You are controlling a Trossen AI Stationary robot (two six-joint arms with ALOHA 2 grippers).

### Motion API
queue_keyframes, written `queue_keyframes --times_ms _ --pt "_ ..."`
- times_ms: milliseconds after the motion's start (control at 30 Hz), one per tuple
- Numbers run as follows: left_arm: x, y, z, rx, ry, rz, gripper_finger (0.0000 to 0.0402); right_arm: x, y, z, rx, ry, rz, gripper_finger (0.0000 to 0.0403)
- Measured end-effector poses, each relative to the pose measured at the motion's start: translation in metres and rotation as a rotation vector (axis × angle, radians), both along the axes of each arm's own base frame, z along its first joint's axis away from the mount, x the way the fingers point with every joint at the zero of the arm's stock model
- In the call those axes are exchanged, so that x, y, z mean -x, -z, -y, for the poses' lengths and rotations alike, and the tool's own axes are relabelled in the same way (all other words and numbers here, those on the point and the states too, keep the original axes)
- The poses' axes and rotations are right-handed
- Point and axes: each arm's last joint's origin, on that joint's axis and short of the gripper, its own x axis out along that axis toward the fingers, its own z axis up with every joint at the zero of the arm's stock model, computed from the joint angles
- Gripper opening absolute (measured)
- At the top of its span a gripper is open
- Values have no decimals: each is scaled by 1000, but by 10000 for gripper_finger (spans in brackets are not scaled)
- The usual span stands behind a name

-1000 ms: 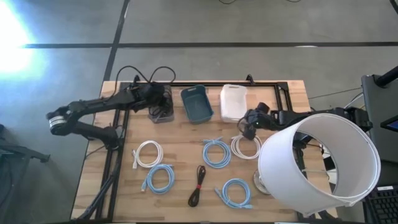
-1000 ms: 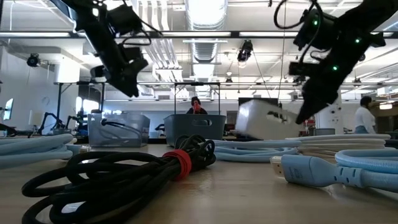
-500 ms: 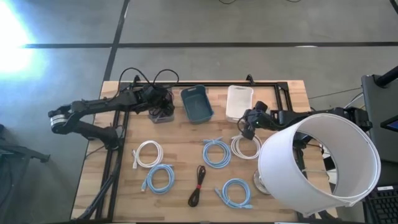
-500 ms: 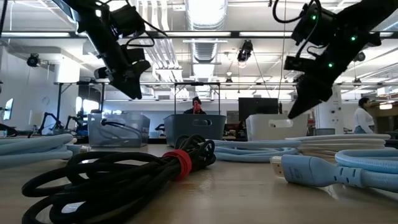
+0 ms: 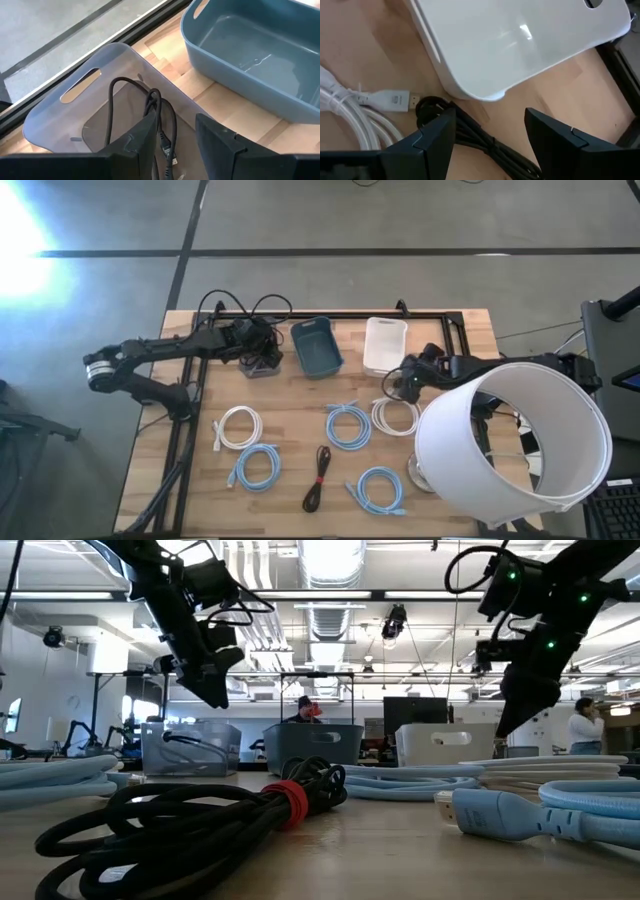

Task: Sort HDMI cables
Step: Put the top black HDMI cable into the black bin

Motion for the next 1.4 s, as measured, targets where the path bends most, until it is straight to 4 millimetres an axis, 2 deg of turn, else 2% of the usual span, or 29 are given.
queue_keyframes --times_ms 667,933,1200,1400 --pt "-1 0 3 3 13 3 140 -3 11 -2 -113 -30 -23 233" --pt "-3 -1 3 -3 17 18 140 -11 32 -2 -182 -19 -124 233" --pt "-3 -1 4 -16 45 -4 140 -18 52 2 -91 41 -235 231" --pt "-3 -1 4 -22 59 -14 140 -20 58 3 -94 14 -280 200"
